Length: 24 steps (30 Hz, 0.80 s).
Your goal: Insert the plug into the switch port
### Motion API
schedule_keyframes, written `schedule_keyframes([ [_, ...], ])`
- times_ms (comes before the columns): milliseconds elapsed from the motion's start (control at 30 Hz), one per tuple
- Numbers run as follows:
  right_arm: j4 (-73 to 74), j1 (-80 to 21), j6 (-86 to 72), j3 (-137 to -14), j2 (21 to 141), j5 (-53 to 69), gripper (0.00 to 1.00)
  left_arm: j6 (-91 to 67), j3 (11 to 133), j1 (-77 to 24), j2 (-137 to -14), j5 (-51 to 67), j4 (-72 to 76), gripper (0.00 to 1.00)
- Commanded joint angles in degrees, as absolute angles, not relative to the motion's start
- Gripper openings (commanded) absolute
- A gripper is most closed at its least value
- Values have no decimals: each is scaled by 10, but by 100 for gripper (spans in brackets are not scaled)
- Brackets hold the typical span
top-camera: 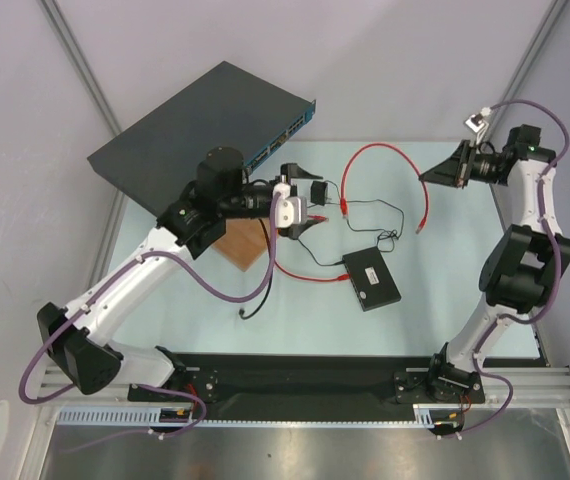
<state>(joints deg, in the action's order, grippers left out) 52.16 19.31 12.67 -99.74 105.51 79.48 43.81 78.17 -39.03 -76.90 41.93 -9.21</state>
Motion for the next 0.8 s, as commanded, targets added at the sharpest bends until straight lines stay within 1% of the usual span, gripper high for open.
schedule_keyframes([
  [0, 869, 176, 425, -1023, 1100, 773, 0, 643, 823, -388, -763, 476, -276, 81],
  [33, 869, 177, 434, -1015, 1095, 773, 0, 676, 833, -388, -763, 482, -304, 79],
  [67, 871, 172, 442, -1010, 1092, 764, 0, 741, 835, -388, -764, 487, -329, 79],
  [100, 871, 166, 452, -1007, 1088, 756, 0, 767, 834, -392, -762, 489, -367, 76],
  [200, 870, 150, 454, -998, 1085, 749, 0, 837, 828, -407, -760, 483, -412, 72],
  [333, 871, 129, 454, -990, 1077, 742, 0, 926, 829, -437, -768, 458, -468, 68],
  [467, 868, 111, 454, -975, 1064, 735, 0, 1022, 831, -469, -781, 403, -522, 65],
  [633, 868, 92, 452, -959, 1048, 733, 0, 1085, 814, -479, -794, 367, -540, 63],
  [767, 869, 85, 451, -945, 1037, 734, 0, 1098, 807, -483, -802, 352, -535, 62],
])
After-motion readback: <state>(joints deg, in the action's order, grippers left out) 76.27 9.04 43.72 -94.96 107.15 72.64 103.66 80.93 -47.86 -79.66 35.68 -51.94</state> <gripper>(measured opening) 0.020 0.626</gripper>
